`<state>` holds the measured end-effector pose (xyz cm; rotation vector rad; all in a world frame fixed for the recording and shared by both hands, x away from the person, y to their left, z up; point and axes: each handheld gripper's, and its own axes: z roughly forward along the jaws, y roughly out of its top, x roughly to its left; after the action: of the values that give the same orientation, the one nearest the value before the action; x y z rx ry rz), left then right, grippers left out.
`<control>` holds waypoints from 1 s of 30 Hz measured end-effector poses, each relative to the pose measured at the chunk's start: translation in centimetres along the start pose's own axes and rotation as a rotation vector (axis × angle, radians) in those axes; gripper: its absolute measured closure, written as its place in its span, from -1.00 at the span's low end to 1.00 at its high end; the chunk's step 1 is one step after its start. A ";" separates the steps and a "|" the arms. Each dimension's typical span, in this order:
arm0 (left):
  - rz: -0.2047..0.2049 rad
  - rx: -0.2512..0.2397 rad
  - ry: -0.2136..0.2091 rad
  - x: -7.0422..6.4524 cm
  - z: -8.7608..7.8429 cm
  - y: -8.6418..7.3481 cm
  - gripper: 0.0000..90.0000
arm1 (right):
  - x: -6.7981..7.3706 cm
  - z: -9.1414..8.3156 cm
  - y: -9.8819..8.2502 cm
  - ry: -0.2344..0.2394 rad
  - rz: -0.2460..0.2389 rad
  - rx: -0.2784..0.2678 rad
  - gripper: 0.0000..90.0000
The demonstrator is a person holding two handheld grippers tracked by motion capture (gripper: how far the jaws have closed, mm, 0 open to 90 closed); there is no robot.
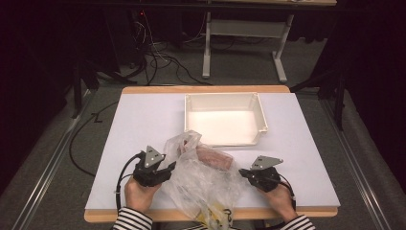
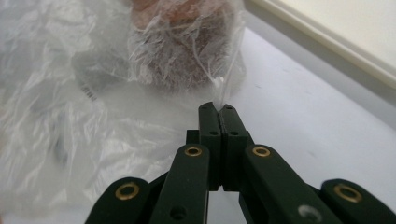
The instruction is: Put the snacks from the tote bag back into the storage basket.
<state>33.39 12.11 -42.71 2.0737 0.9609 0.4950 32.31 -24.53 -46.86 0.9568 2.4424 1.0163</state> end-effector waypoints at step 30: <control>0.031 0.058 -0.065 -4.1 3.8 -0.3 0.01 | 0.0 -6.6 0.5 -0.079 0.077 -0.223 0.16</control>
<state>32.94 7.22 -45.43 2.1463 0.9166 0.4177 29.12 -27.55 -41.96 1.0008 2.1881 1.2222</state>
